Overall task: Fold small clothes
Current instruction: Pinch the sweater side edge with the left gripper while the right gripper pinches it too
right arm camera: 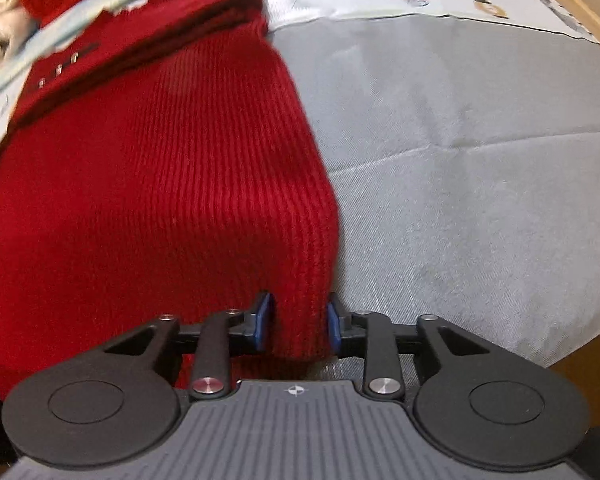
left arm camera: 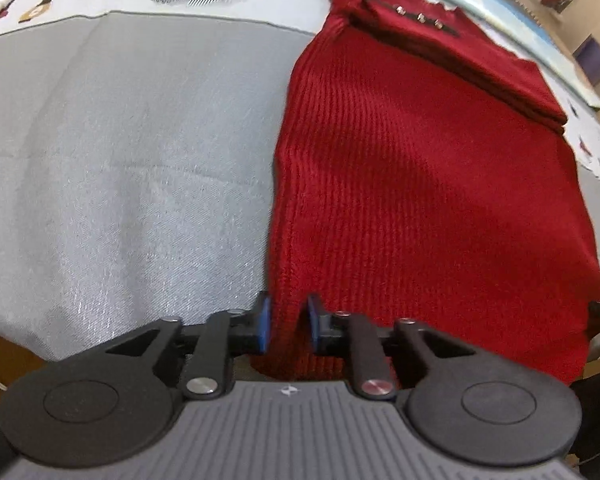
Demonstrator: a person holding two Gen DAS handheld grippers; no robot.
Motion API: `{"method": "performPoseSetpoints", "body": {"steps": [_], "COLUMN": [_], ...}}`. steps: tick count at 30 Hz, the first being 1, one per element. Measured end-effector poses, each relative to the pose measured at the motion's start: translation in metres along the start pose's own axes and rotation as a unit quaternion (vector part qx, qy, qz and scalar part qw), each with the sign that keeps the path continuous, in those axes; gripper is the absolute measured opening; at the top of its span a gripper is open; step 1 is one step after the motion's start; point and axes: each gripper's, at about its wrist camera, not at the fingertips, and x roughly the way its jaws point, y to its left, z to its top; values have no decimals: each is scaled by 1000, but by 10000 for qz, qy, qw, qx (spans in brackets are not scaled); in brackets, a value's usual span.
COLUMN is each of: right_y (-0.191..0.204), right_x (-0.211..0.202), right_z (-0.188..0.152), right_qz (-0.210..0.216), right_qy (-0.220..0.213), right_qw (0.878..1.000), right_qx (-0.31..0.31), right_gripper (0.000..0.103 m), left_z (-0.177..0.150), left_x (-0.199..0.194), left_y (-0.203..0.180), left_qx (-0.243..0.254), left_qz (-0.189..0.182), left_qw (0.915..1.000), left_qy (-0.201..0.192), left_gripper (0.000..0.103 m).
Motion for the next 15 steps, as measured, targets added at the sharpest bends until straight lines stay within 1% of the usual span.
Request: {"method": "performPoseSetpoints", "body": {"steps": [3,7,8,9,10,11,12,15], "right_y": [2,3,3,3,4,4,5,3], "right_x": [3,5,5,5,4,4,4,-5], "right_z": [1,3,3,2,2,2,3,4], "right_qz": [-47,-58,-64,-62,-59,-37,40,138], "right_qy": [55,78,74,72,75,62,32,-180], "right_qw": [10000,9999,9999,9999,9999,9999,9999,9997], "right_qx": [-53,-66,-79,-96,-121,-141,-142,-90], "right_gripper": [36,36,37,38,34,30,23,21], "left_z": [1,3,3,3,3,2,1,0], "left_x": [7,11,11,11,9,7,5,-1], "left_y": [0,-2,-2,-4,-6,-8,-10,-11], "left_qx": [23,30,63,117,195,258,292,327], "left_qz": [88,76,66,52,53,47,9,-102], "left_qw": [9999,9999,9999,9999,9998,9997,9996,9993], "left_qy": [94,109,102,89,52,5,-37,-168], "left_gripper": [32,31,28,21,15,13,13,12]}}
